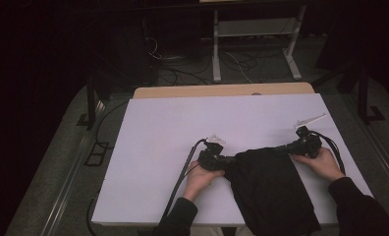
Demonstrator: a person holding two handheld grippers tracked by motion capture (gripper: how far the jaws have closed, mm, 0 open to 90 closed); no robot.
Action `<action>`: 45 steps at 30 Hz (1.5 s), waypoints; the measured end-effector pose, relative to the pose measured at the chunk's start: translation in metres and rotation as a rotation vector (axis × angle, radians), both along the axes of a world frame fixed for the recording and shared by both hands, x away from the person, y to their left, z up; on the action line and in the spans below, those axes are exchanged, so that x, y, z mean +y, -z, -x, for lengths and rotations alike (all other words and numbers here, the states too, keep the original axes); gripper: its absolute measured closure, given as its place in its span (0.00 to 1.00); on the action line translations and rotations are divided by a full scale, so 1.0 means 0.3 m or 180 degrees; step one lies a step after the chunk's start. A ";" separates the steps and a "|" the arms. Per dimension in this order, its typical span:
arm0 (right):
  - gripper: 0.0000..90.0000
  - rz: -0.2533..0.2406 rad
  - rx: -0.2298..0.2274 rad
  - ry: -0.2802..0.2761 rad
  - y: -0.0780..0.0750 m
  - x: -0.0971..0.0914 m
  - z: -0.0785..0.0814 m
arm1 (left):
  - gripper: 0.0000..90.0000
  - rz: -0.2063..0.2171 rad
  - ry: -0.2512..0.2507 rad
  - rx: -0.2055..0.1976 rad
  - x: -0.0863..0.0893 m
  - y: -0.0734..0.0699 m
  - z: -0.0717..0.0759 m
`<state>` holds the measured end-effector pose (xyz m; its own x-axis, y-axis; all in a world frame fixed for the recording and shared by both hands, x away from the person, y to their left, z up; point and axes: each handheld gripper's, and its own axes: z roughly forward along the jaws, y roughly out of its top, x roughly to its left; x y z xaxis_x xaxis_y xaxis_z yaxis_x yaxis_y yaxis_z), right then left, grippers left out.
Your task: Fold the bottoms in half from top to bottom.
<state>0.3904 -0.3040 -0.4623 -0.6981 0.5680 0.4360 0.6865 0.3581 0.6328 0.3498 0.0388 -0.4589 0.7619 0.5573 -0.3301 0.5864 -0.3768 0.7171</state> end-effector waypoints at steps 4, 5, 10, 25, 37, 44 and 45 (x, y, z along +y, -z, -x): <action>0.93 0.0003 -0.0012 0.0077 -0.013 -0.003 0.007 | 0.93 -0.0014 0.0002 -0.0126 0.009 -0.021 0.010; 0.93 -0.0004 -0.0017 0.0102 -0.018 -0.004 0.010 | 0.93 -0.0030 -0.0002 -0.0170 0.012 -0.029 0.014; 0.93 -0.0066 -0.0073 0.0224 -0.049 -0.003 0.023 | 0.93 -0.0066 -0.0018 -0.0380 0.026 -0.067 0.032; 0.93 -0.0289 -0.0386 0.0381 -0.171 0.081 0.069 | 0.93 -0.0191 -0.0141 -0.0829 0.115 -0.225 0.034; 0.93 -0.0391 -0.0514 0.0440 -0.238 0.192 0.025 | 0.93 -0.0428 -0.0235 -0.1072 0.197 -0.336 -0.016; 0.93 -0.0344 -0.0593 0.0475 -0.277 0.239 0.000 | 0.93 -0.0421 -0.0337 -0.1120 0.235 -0.372 -0.059; 0.93 -0.0330 -0.0602 0.0484 -0.282 0.245 -0.005 | 0.93 -0.0428 -0.0347 -0.1124 0.239 -0.377 -0.064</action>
